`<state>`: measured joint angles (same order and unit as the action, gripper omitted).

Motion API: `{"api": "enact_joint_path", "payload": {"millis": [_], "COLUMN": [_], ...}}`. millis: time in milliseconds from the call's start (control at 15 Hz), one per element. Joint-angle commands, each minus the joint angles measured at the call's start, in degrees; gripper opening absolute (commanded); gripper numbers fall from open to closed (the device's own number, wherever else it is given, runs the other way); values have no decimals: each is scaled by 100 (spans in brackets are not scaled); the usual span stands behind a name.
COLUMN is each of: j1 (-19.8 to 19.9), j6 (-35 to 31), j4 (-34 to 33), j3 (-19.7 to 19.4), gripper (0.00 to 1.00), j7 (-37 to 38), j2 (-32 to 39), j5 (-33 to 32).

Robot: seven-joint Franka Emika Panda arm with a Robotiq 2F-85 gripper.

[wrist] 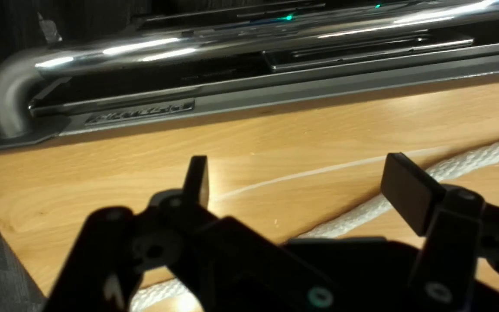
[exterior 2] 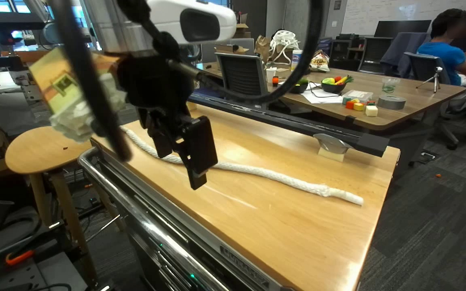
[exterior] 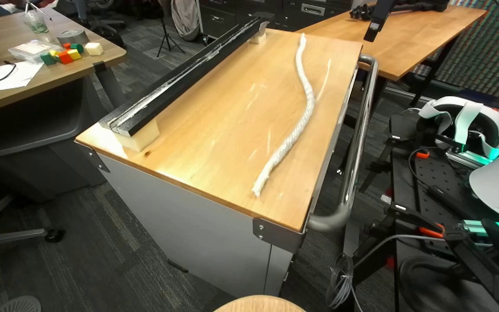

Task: Put the rope in the groove on the black object

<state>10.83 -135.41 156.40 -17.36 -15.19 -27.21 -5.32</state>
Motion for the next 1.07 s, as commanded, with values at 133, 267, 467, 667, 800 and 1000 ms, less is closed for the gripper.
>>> {"api": "enact_joint_path", "payload": {"millis": [133, 267, 467, 667, 800, 1000], "j1": [-229, -218, -27, -18, 46, 78], "j6": [714, 883, 822, 912, 902, 820], "j4": [-661, -1054, -835, -1049, -1214, -1650], "j3": [-120, -230, -63, -63, 129, 303], "gripper": [100, 100, 100, 100, 100, 100], "j7": [391, 371, 305, 307, 1110, 2234], "j2": [872, 1362, 1195, 1461, 1637, 1901], "j5": [1404, 1965, 2047, 2168, 1894, 1942]}}
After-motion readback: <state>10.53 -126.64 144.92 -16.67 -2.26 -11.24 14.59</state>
